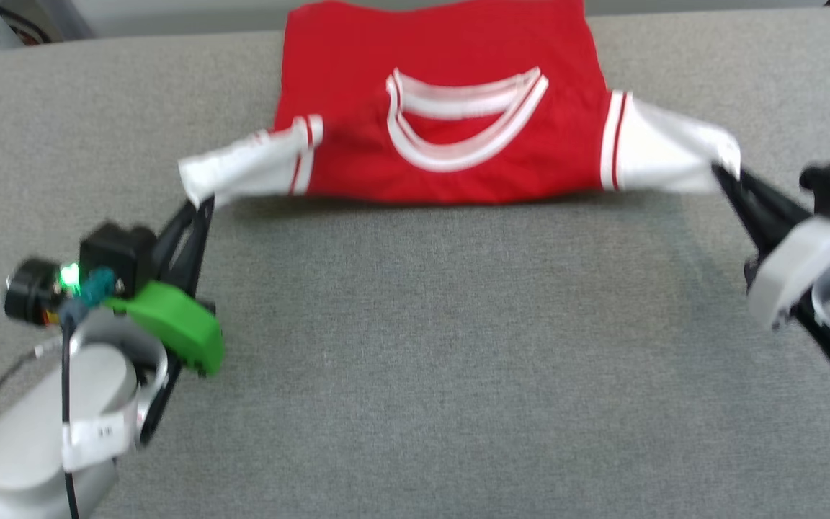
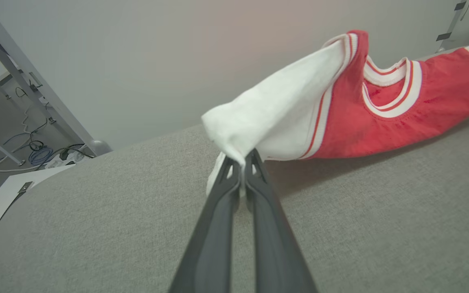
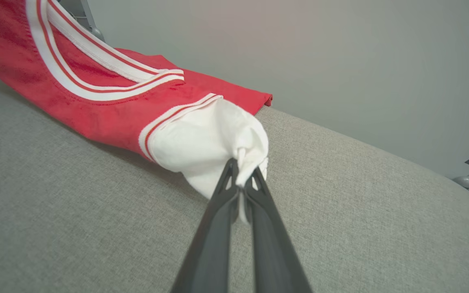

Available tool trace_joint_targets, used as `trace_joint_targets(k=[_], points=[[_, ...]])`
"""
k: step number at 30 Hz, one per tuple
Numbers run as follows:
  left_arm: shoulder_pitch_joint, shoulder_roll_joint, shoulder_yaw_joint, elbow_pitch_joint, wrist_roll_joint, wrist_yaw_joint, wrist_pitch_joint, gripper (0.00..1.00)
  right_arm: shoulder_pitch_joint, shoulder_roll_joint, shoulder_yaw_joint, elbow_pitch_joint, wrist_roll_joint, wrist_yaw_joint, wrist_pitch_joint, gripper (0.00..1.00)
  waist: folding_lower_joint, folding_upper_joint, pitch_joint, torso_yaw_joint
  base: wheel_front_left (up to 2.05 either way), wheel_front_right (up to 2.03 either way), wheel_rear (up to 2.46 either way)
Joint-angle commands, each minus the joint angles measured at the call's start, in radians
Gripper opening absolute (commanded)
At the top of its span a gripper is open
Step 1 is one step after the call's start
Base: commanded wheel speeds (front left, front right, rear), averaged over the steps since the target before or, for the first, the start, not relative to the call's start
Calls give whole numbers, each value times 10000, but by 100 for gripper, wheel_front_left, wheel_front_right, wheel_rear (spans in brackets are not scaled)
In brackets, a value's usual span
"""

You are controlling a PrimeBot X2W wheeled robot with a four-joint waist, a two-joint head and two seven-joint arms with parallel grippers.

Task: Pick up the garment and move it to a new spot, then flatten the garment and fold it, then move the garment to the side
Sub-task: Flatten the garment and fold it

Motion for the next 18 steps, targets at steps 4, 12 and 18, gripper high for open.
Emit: trace_joint_targets(k=[4,12,18], points=[[1595,-22,418,-206,6,225,-58,0,1802,-167,-548,-388,33,-6,-46,0,1,0,-958,-27,0,0,0],[3787,-501,876,-158,388,359,-58,0,4858,59,-2134,-841,-122,-6,-4,0,1,0,-1509,-50,0,0,0],[4951,-1176,1604,160,749,166,-58,0,6739,494,-3609,-1225,-515,-6,106,0,1,0,-1750,-23,0,0,0]])
